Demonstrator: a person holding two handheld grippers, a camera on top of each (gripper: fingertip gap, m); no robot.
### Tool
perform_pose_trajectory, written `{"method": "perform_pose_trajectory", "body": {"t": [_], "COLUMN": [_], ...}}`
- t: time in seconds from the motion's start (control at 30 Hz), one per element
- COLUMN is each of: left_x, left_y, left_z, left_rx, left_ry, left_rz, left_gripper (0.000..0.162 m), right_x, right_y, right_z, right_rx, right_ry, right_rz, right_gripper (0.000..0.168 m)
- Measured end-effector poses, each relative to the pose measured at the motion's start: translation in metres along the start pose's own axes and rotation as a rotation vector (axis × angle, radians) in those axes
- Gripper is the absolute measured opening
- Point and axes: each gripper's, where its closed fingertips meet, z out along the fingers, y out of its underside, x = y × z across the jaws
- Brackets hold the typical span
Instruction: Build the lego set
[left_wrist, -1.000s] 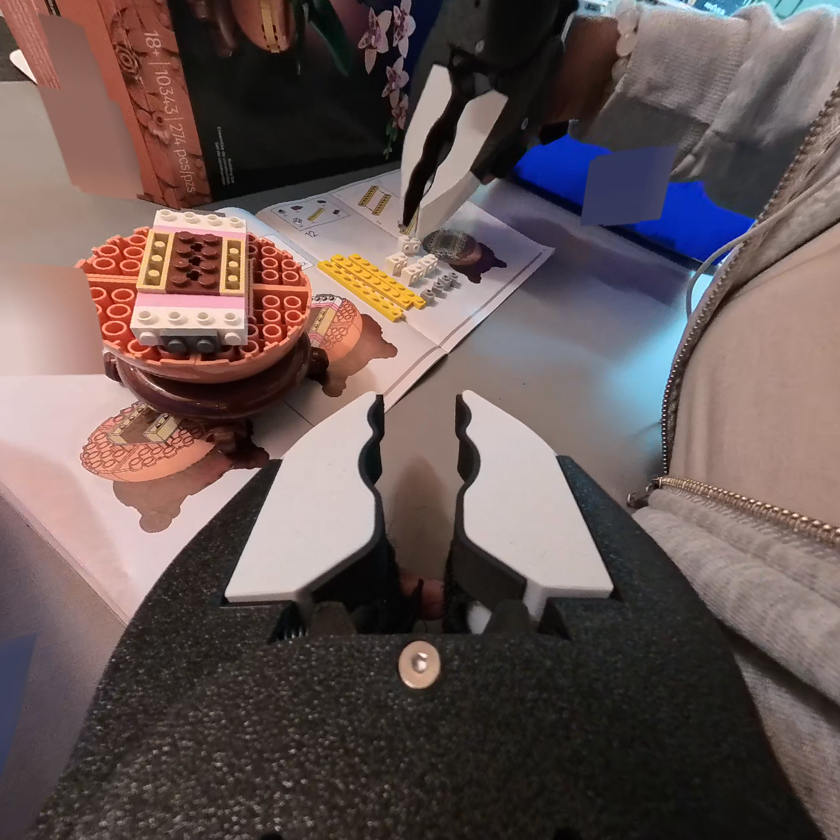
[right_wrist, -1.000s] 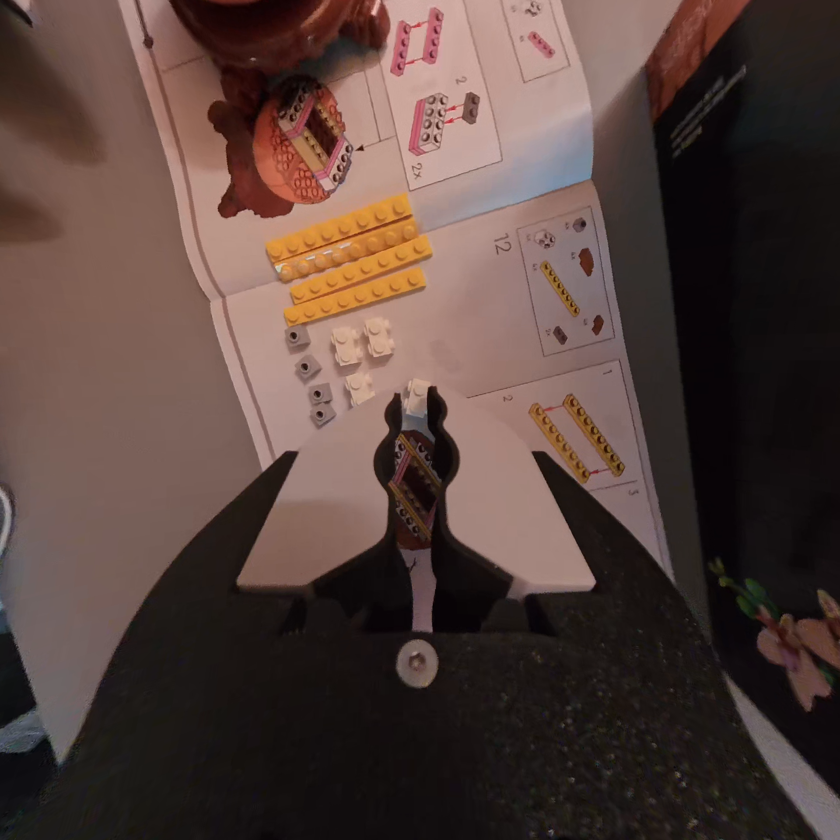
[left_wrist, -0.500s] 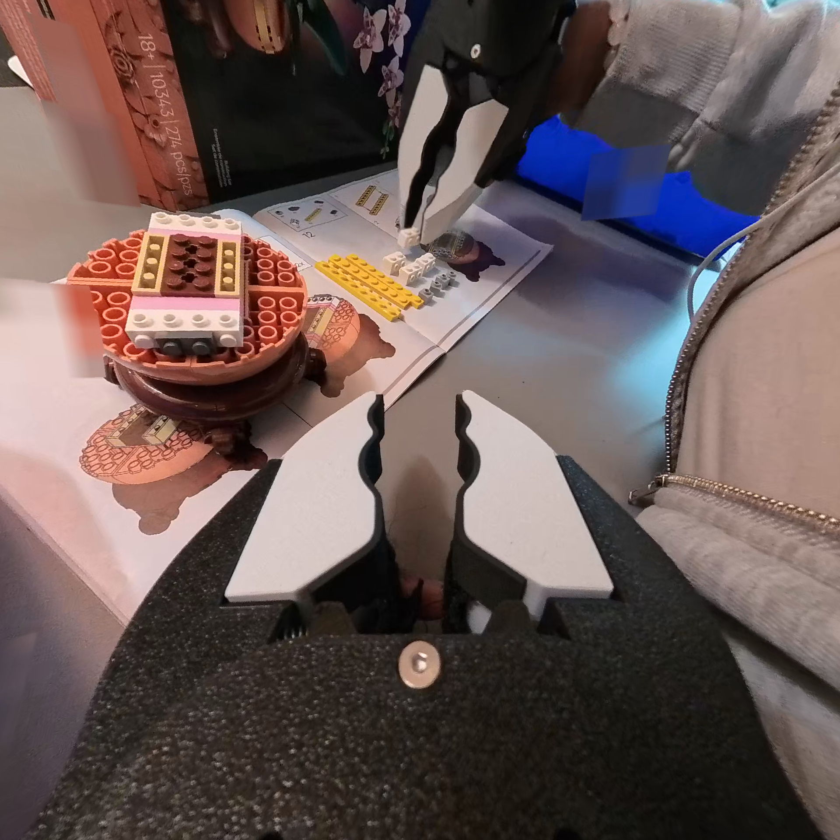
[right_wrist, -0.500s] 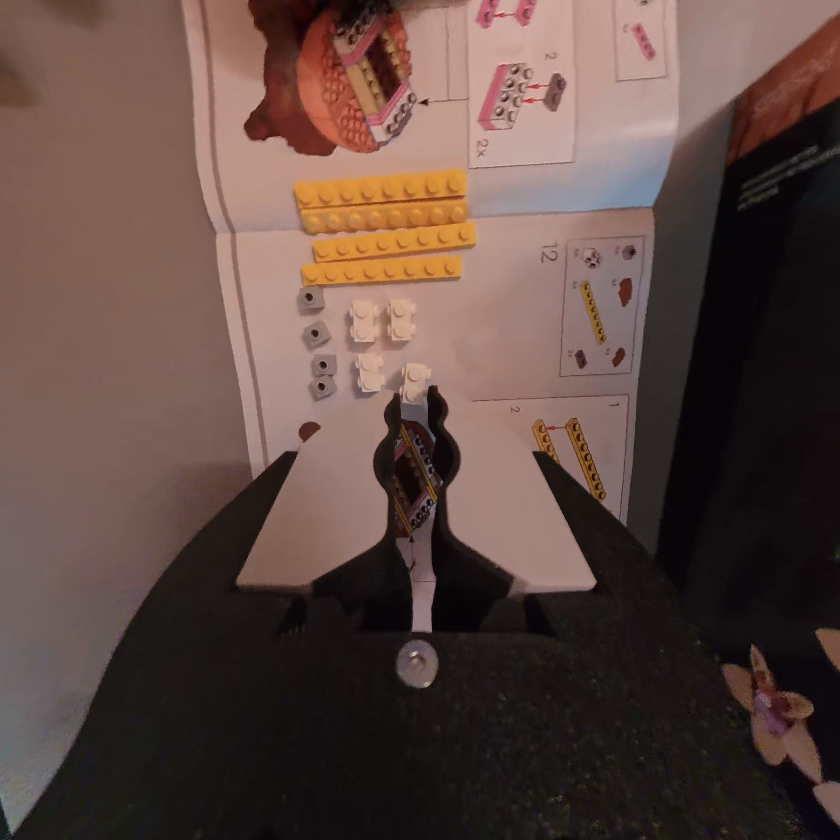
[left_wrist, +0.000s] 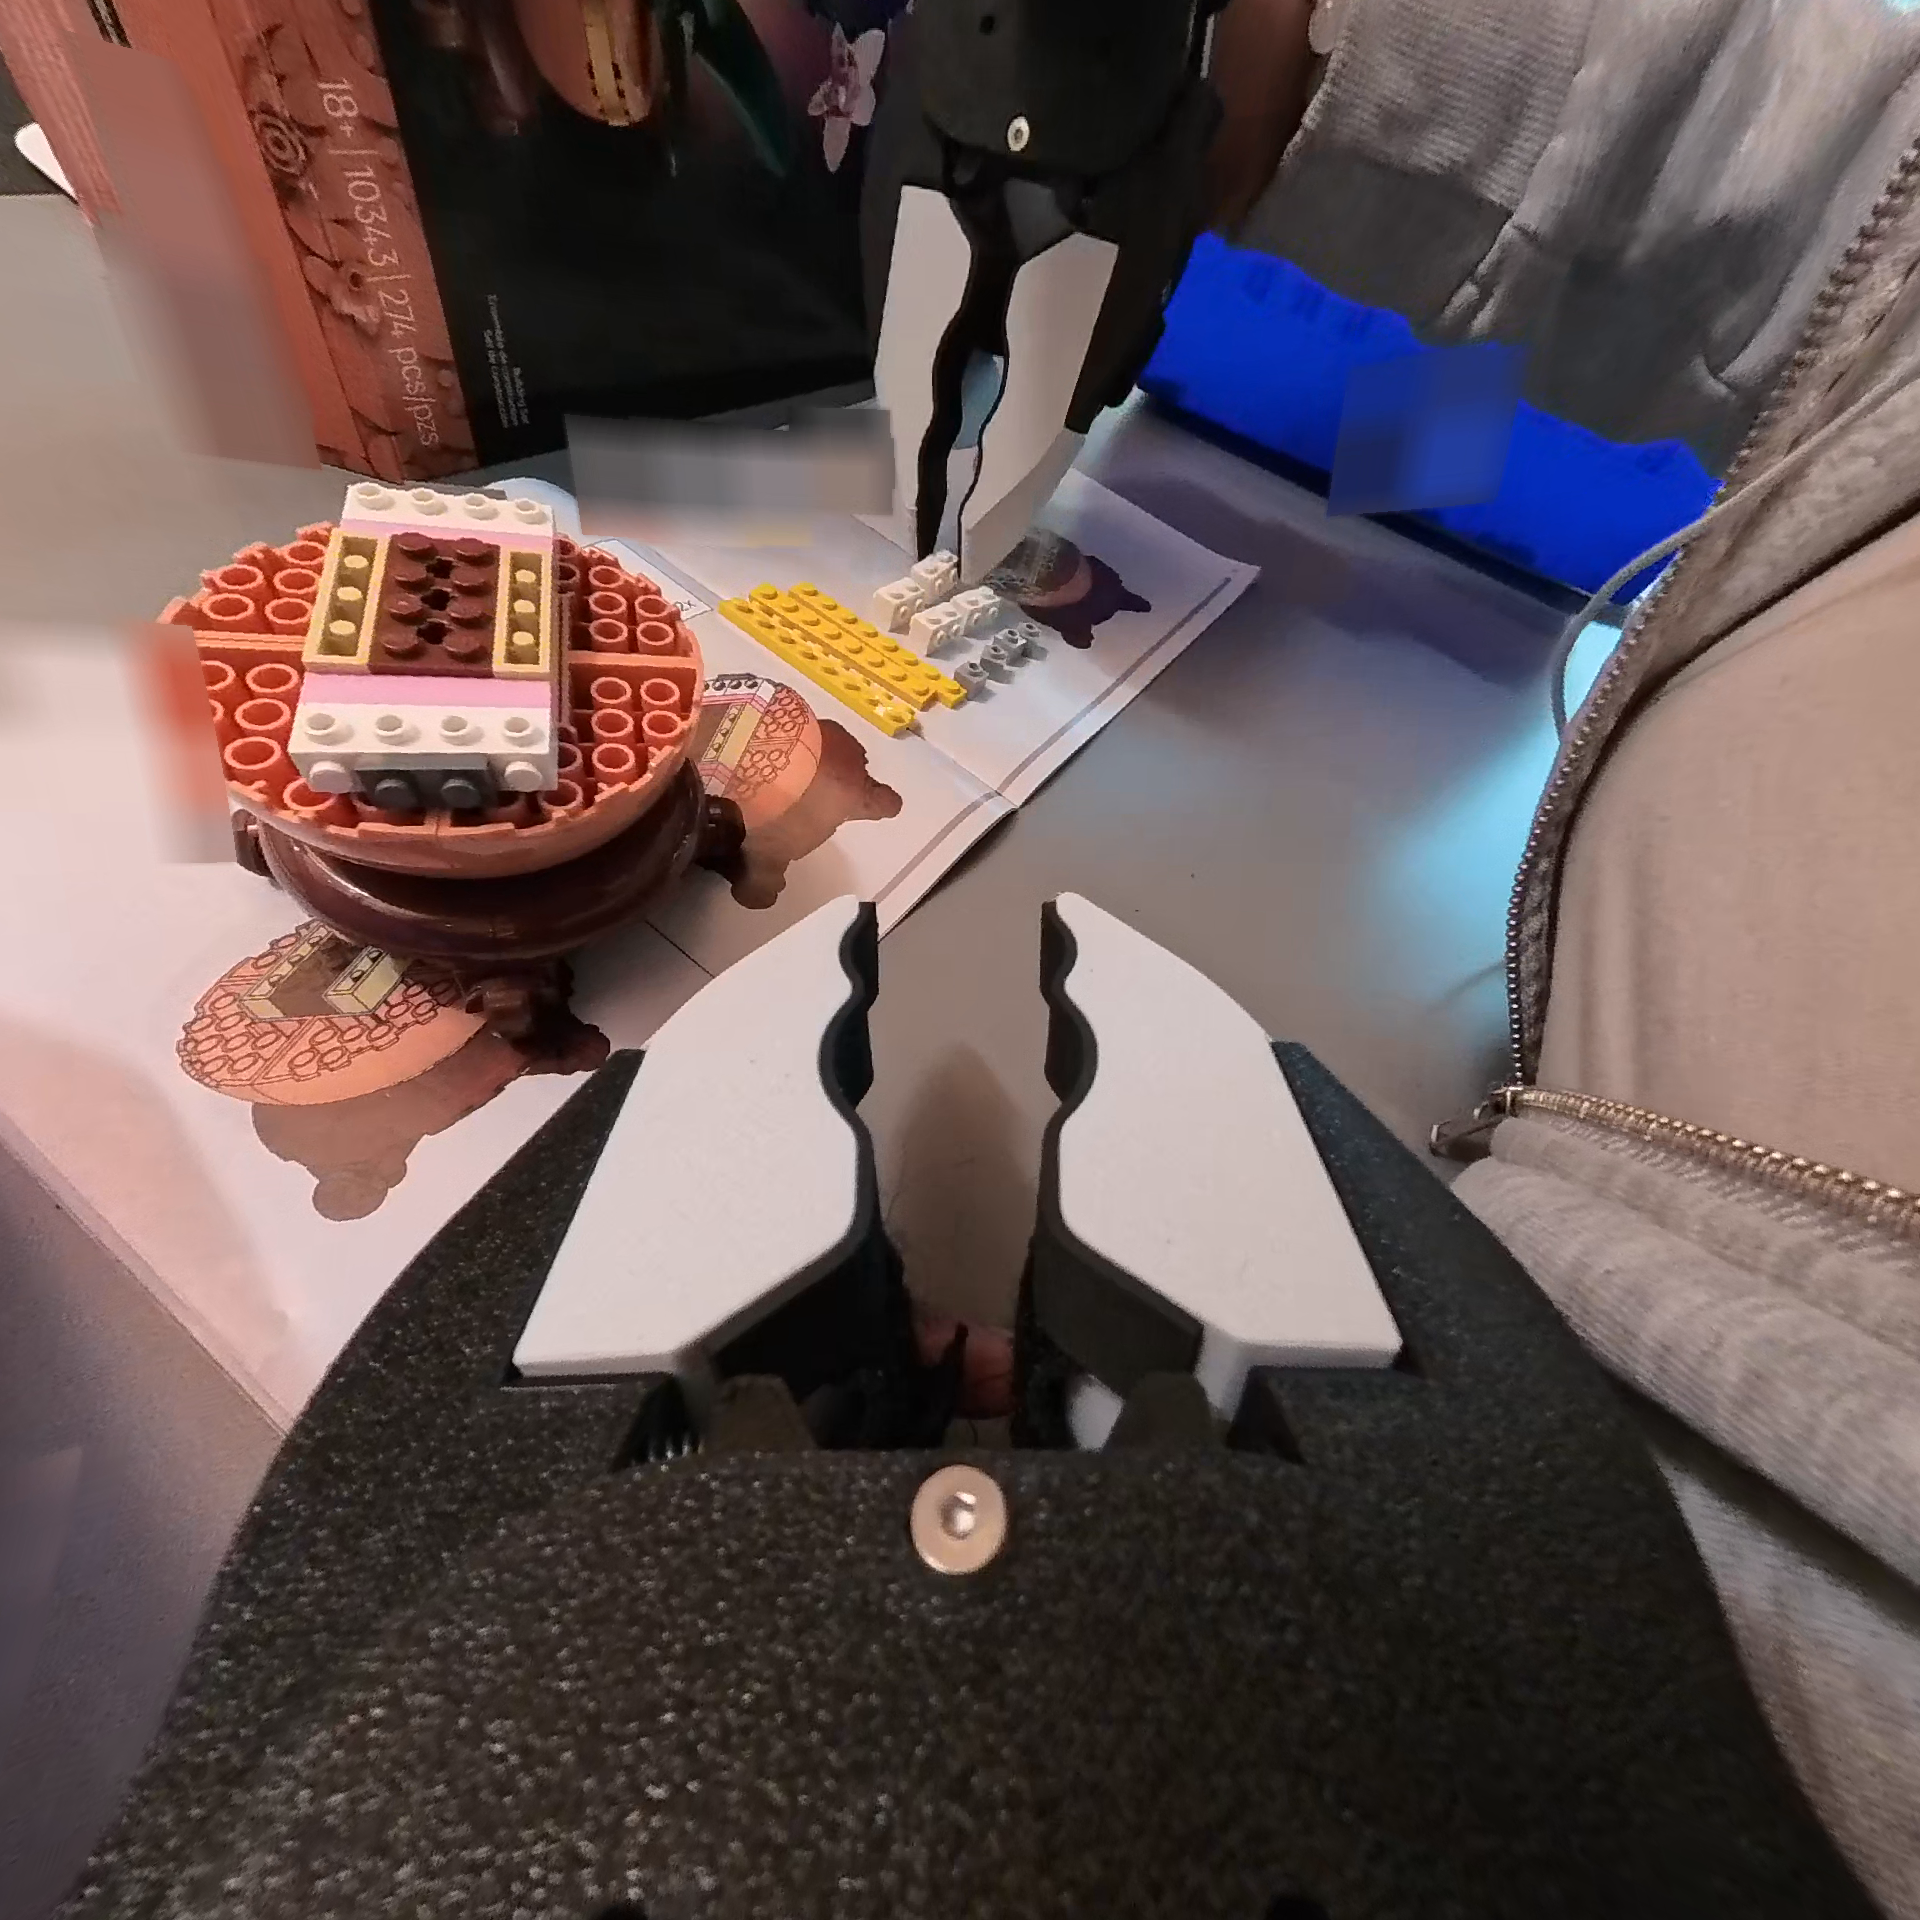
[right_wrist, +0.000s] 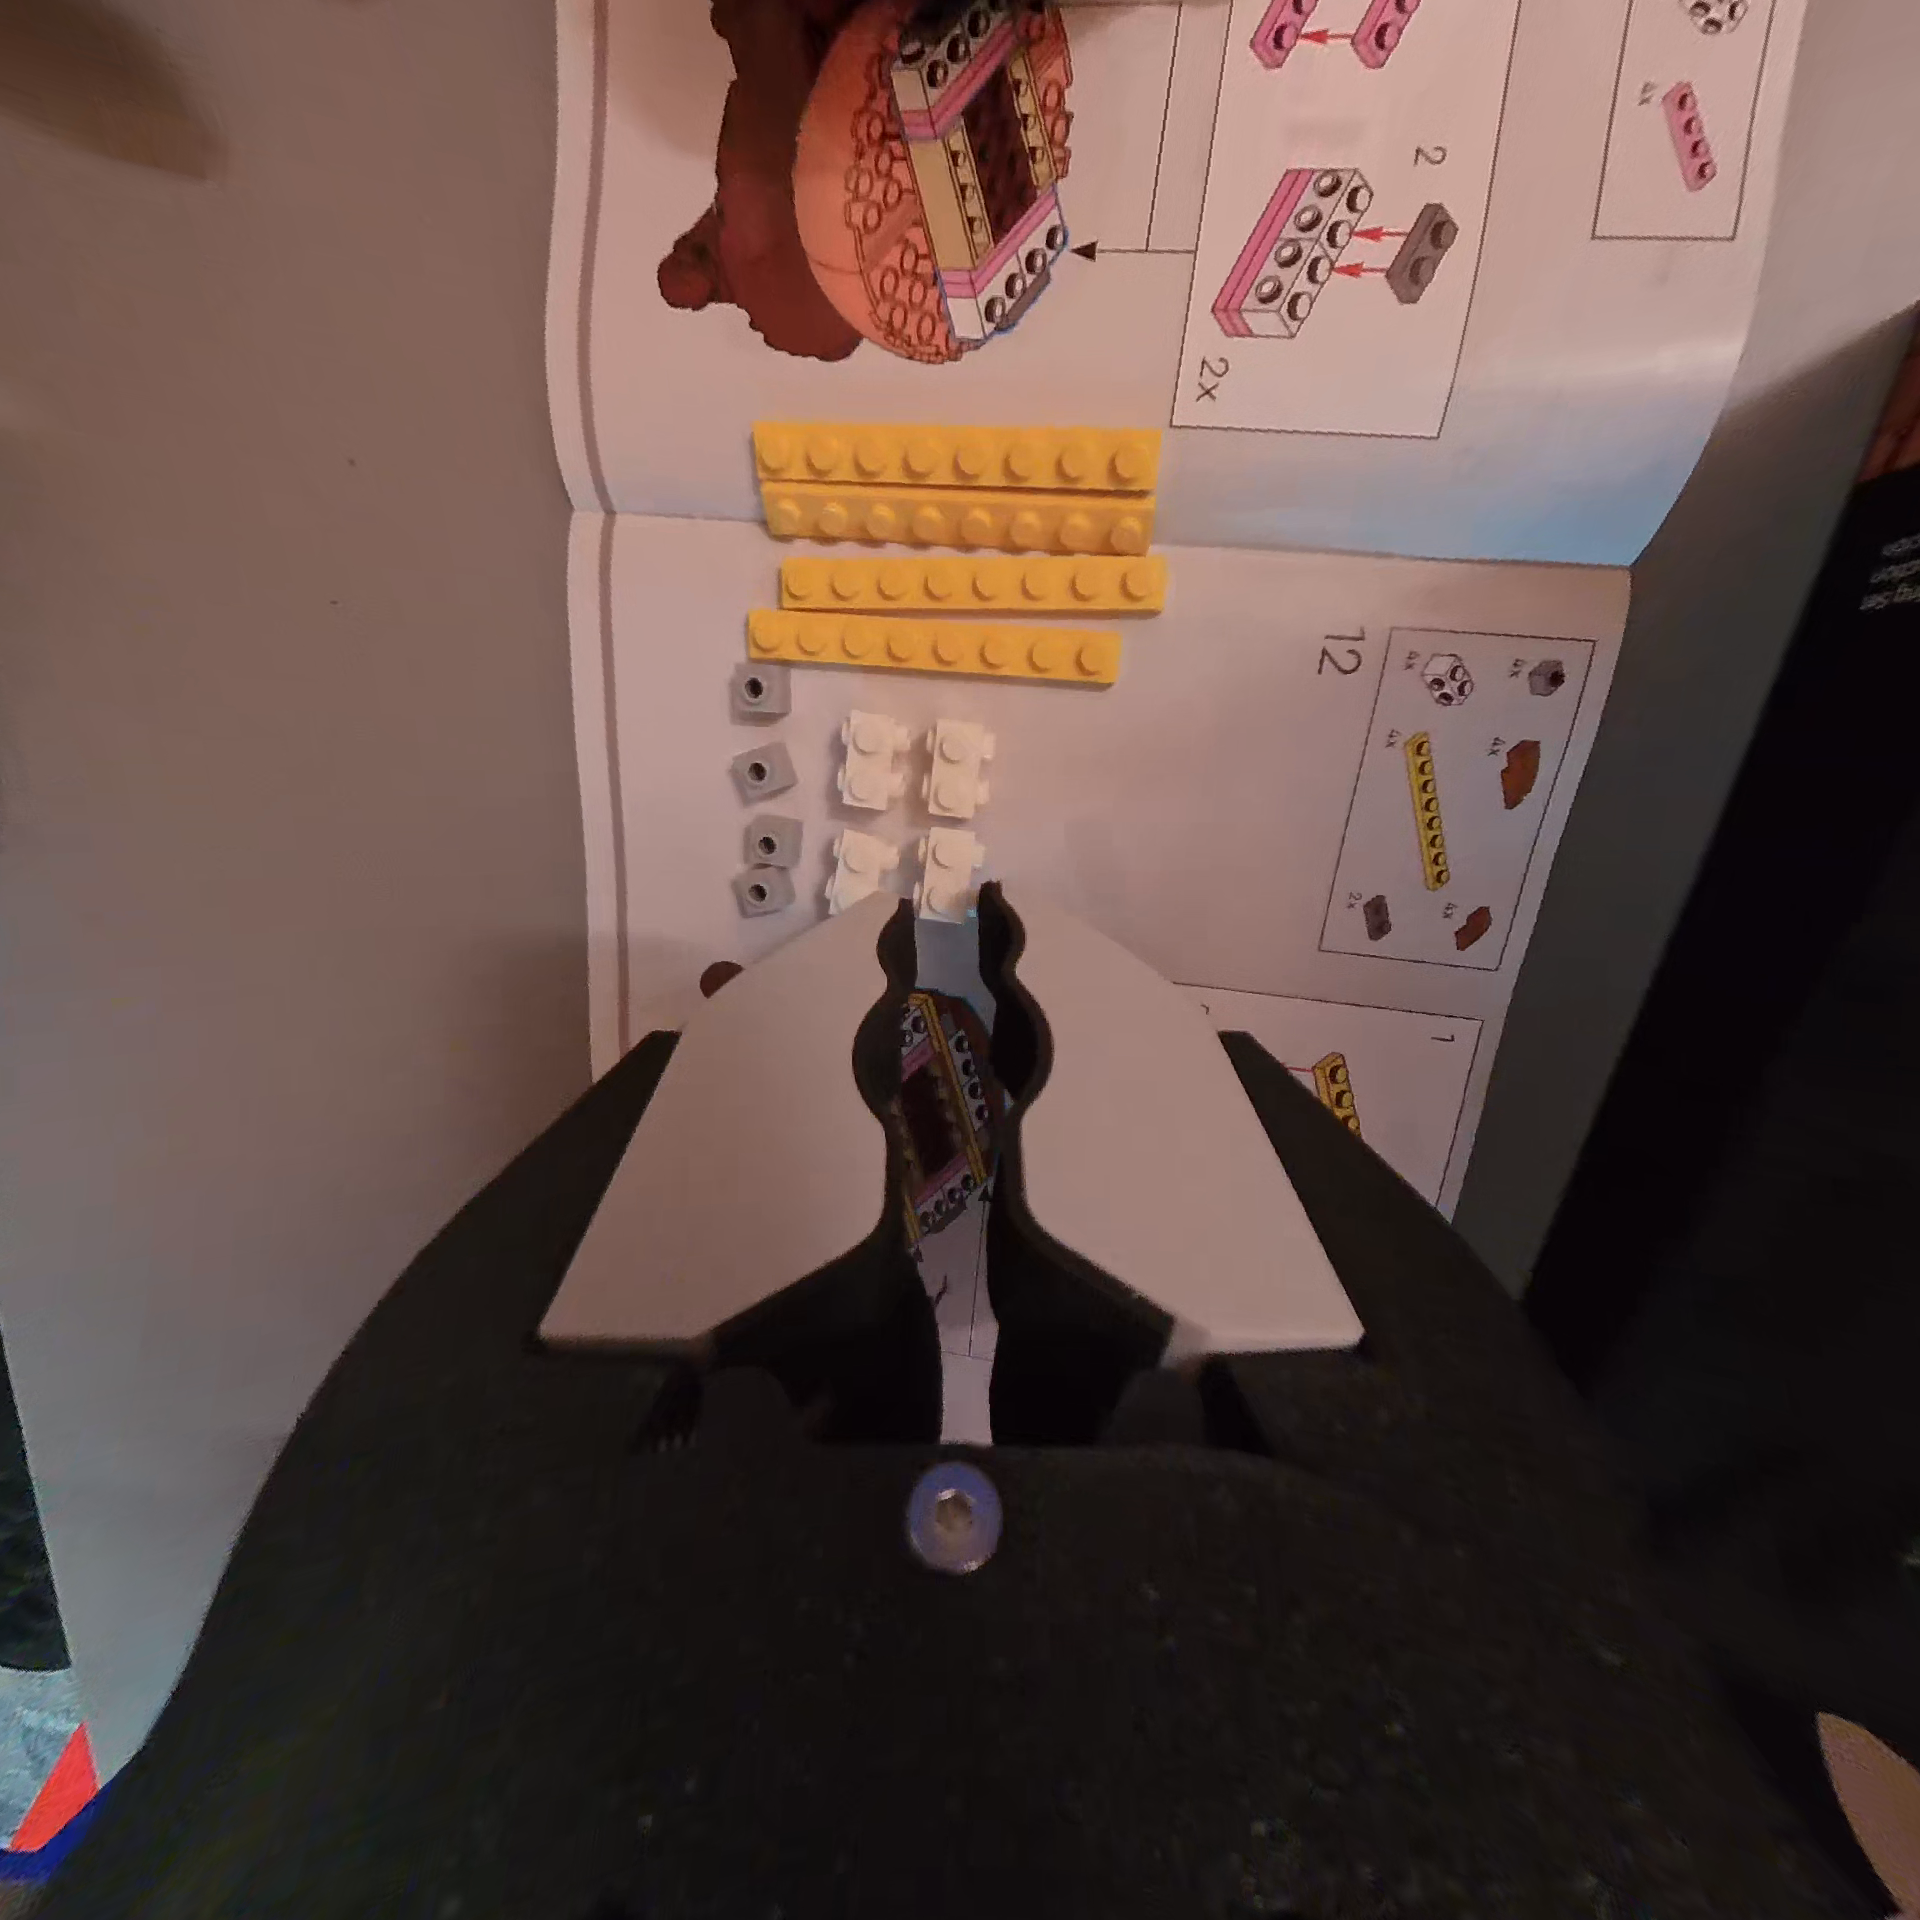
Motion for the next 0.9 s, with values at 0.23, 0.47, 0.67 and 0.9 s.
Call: {"method": "perform_pose_trajectory", "body": {"t": [0.23, 0.47, 0.67, 0.9], "left_x": [0.000, 0.000, 0.002, 0.001], "left_y": [0.000, 0.002, 0.005, 0.005], "left_z": [0.000, 0.001, 0.004, 0.003], "left_rx": [0.002, -0.015, -0.048, -0.041], "left_ry": [0.004, 0.001, 0.005, -0.022], "left_rz": [-0.002, 0.004, 0.011, 0.034], "left_gripper": [0.029, 0.029, 0.029, 0.029], "right_x": [-0.001, -0.013, -0.021, -0.016], "right_y": [0.002, -0.001, 0.009, 0.004], "right_z": [-0.003, -0.019, -0.002, -0.002], "right_rx": [-0.003, 0.130, 0.158, 0.199], "right_ry": [0.000, 0.114, 0.212, 0.238], "right_rz": [0.008, 0.108, 0.185, 0.185], "right_gripper": [0.012, 0.010, 0.008, 0.005]}}
